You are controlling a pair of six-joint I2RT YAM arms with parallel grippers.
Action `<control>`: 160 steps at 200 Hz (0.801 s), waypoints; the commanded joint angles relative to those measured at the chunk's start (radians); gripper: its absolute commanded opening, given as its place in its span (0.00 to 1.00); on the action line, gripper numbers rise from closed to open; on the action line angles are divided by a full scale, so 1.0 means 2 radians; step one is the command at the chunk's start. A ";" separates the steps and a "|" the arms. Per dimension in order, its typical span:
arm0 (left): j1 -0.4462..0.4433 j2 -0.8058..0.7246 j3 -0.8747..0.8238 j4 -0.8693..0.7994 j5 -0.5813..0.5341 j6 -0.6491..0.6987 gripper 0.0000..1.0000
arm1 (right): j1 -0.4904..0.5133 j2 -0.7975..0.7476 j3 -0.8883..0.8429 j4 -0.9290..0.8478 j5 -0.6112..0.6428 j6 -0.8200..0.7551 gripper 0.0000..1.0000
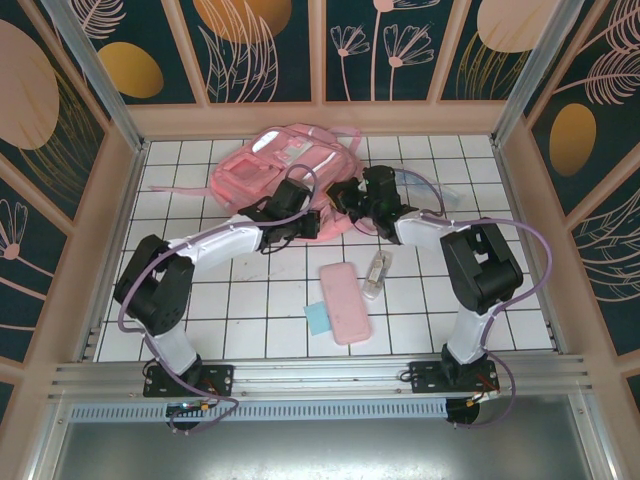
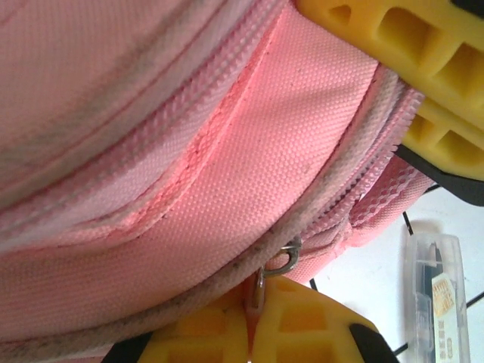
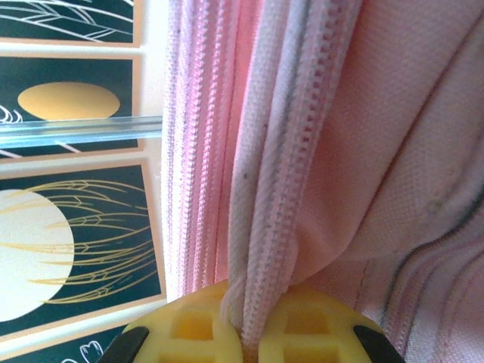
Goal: Pack the student bag
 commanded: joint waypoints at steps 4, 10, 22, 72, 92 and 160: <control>0.032 -0.010 -0.005 -0.068 -0.058 0.049 0.00 | -0.009 -0.047 0.000 0.018 0.012 -0.028 0.00; 0.034 -0.010 -0.003 -0.080 -0.063 0.053 0.00 | -0.010 -0.048 -0.001 0.016 0.014 -0.031 0.00; 0.037 -0.010 -0.005 -0.101 -0.063 0.056 0.00 | -0.012 -0.052 -0.001 0.010 0.021 -0.040 0.00; 0.041 -0.006 0.013 -0.210 -0.022 0.064 0.00 | -0.016 -0.061 0.009 -0.018 0.054 -0.111 0.00; 0.042 0.003 0.044 -0.262 -0.014 0.064 0.00 | -0.015 -0.060 0.014 -0.023 0.056 -0.136 0.00; 0.053 -0.011 0.032 -0.224 -0.136 0.062 0.00 | -0.015 -0.060 0.010 -0.011 0.034 -0.142 0.00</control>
